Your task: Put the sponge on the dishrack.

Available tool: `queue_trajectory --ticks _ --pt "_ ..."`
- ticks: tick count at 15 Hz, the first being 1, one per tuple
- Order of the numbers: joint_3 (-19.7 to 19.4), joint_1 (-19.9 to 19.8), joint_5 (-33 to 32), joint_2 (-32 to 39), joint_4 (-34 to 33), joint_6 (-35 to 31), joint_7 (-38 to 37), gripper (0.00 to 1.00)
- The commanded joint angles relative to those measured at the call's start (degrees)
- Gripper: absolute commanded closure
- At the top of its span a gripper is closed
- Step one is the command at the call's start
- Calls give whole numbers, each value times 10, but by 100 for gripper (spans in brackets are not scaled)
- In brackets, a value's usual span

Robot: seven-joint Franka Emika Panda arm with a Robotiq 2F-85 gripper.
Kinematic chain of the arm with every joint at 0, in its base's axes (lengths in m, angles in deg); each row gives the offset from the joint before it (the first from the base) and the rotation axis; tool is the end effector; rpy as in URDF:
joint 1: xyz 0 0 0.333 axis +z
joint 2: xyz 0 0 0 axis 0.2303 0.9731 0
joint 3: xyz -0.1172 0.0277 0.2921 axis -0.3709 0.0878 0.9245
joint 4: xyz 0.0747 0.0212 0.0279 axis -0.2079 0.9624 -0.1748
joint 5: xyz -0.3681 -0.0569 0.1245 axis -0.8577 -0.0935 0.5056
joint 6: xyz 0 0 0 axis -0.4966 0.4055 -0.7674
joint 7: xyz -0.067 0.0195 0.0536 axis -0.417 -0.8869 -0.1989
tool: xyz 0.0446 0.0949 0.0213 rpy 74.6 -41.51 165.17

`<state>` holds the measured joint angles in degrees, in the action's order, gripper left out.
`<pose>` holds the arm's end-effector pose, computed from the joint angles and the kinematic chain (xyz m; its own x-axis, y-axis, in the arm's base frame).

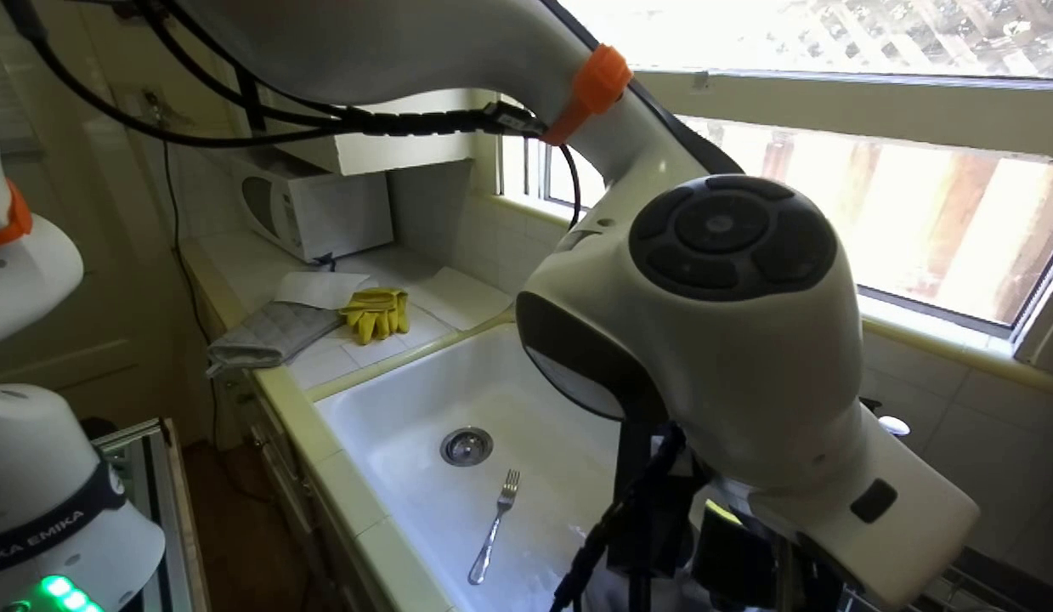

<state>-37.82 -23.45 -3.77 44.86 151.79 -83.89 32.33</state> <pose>0.4192 -0.4794 0.3039 0.4463 -0.8143 0.3711 -0.7525 -0.5659 -0.3367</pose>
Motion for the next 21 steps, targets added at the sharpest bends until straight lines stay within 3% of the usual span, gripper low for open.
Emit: queue_trajectory --ticks 1,15,21 --pt "9 -14 25 32 -22 -14 4 98" --pt "27 6 15 72 -23 -75 -8 98" --pt "25 -1 20 76 -31 -67 -20 98"
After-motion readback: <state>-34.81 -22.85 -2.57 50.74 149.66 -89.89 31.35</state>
